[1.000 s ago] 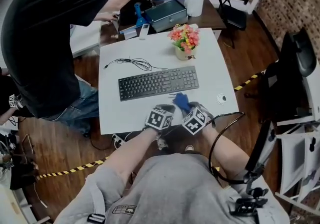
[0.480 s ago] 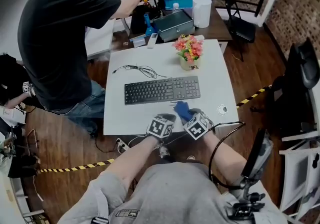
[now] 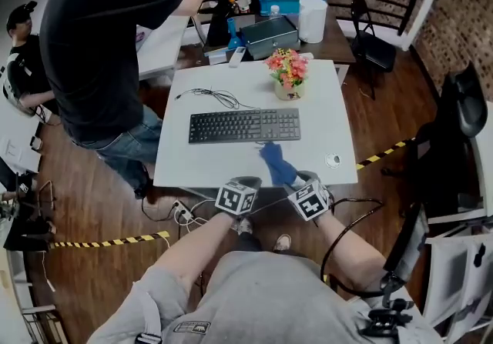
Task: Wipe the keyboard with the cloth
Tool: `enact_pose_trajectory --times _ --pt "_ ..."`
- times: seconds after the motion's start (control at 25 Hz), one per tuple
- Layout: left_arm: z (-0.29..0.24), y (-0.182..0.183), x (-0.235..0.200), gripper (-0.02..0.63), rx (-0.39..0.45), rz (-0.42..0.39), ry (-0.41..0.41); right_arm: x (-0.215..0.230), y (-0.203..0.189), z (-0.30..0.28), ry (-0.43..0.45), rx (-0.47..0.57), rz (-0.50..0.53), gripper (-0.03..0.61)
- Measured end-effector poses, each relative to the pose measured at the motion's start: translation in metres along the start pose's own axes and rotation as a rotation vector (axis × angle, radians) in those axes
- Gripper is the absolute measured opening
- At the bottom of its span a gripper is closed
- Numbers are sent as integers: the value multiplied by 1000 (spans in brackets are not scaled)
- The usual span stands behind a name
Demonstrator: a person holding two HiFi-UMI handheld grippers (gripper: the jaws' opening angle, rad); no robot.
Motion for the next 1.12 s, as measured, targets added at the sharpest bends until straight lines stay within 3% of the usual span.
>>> enact_pose_trajectory --times 0.2,0.4,0.6,0.92,1.12 --pt "6 -51 24 -6 -43 -5 -38 -30 -55 15 46 -80 -100 191" --pt "26 -107 38 -6 -112 -16 -82 -95 -91 11 149 -179 -110 116" --pt "43 -145 43 -6 -140 -9 -122 -148 -107 11 191 -229 -134 11" --pt "65 -191 40 -6 -191 -11 -166 -201 -115 6 208 -301 -132 6" --pt "73 -200 31 -6 -194 -10 -177 -215 -118 3 211 -327 -159 6"
Point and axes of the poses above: the fingertips, and each gripper's own axes: z backward along the fingers, x to its right, y out of its top, the point moved 7 cm from there along z, backward along the fingers, and after that the axes turned 5 degrees about z, right-handed, at the moved point
